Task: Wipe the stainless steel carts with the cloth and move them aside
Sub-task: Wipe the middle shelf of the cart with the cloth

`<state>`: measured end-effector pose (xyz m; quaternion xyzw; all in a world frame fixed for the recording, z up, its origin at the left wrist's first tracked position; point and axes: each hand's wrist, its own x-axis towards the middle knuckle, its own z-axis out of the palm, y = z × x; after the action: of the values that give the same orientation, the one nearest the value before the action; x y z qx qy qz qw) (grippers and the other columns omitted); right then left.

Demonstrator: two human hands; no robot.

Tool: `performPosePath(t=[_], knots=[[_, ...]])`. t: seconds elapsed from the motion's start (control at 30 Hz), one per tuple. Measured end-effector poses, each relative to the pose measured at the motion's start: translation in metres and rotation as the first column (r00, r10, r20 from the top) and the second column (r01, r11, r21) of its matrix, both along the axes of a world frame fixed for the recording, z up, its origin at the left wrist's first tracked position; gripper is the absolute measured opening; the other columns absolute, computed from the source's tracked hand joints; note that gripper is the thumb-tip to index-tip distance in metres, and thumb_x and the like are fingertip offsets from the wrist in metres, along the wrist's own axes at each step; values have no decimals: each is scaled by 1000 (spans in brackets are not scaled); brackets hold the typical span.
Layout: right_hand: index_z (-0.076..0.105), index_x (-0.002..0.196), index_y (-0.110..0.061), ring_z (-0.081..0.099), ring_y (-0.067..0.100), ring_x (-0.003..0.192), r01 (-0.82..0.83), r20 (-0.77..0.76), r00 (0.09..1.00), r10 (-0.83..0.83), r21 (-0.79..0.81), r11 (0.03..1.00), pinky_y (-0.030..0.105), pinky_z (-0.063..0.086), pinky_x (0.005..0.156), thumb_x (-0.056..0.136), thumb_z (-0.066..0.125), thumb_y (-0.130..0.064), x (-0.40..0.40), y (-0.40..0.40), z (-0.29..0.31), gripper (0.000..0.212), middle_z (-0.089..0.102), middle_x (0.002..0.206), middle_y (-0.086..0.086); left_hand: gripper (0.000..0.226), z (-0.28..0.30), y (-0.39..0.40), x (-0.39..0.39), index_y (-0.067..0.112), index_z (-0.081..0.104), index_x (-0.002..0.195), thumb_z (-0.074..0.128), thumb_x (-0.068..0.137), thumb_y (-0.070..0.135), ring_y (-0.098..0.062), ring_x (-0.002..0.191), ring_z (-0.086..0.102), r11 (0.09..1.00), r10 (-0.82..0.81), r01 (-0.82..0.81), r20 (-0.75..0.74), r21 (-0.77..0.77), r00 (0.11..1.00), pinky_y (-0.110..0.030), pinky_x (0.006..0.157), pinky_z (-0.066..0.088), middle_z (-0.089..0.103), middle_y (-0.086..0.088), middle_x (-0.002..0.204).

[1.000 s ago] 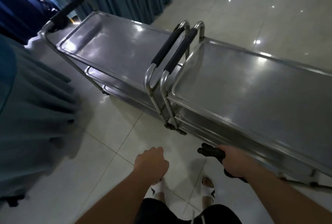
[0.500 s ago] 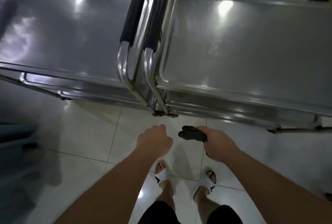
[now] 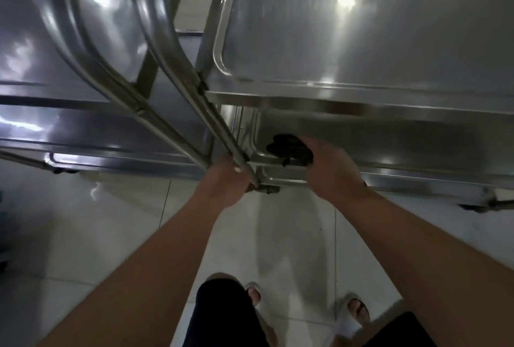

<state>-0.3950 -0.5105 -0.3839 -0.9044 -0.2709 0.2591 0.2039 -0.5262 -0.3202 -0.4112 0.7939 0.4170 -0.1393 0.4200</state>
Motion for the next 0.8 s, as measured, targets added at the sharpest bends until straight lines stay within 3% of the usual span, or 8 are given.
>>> performPosePath(t=[0.1,0.2,0.3,0.37,0.43,0.5,0.67,0.8], knots=[[35,160,-34,62,33,118,15,156,987,-24,56,998,35,51,89,94,52,-4,18,31,-32,74,60,141,9,33,-26,13,7,22,66,93,60,95,55,-25,88,71,973,141,-162,132,167,981,-33,71,48,71,6,83],[30,162,-34,57,33,125,-43,246,969,17,101,994,42,52,98,91,52,-2,24,59,-59,80,53,151,6,36,-46,20,7,28,64,112,64,93,59,-17,96,69,939,217,-297,377,171,901,-36,83,50,72,8,101],[38,159,-29,54,32,129,-285,281,927,248,99,953,43,49,103,92,56,-19,18,80,-89,70,56,146,7,22,-58,21,12,36,64,106,70,94,54,1,93,67,928,212,-352,605,121,768,-25,81,49,70,17,95],[38,157,-38,41,21,145,-494,266,843,468,36,869,42,35,119,92,41,-51,9,85,-109,66,48,157,-6,13,-62,20,16,40,65,92,71,92,51,6,83,67,927,219,-370,712,61,668,-14,71,48,71,20,86],[21,163,-44,10,9,158,-561,231,804,548,-10,828,38,3,129,93,16,-68,4,84,-129,74,20,170,-19,13,-68,20,22,40,66,82,71,91,48,3,71,66,926,247,-378,777,-12,580,-10,63,48,70,16,77],[15,163,-45,-2,5,159,-529,260,820,509,9,848,35,-7,127,97,6,-67,4,82,-142,70,9,171,-22,14,-76,19,29,33,68,81,71,89,44,0,67,65,913,302,-399,802,-87,516,-13,62,49,68,12,72],[18,163,-43,2,16,161,-348,373,859,351,-78,934,39,4,127,106,16,-60,36,56,-154,60,7,173,-13,28,-89,21,44,1,64,79,63,83,29,-9,57,59,903,364,-373,837,-211,408,-21,56,50,61,1,61],[10,165,-40,-1,15,161,-160,363,909,206,-155,975,43,2,129,107,12,-58,84,43,-151,61,1,174,-14,24,-96,24,53,20,48,63,63,78,32,-19,51,47,870,404,-435,843,-233,356,-32,51,41,45,-3,55]])
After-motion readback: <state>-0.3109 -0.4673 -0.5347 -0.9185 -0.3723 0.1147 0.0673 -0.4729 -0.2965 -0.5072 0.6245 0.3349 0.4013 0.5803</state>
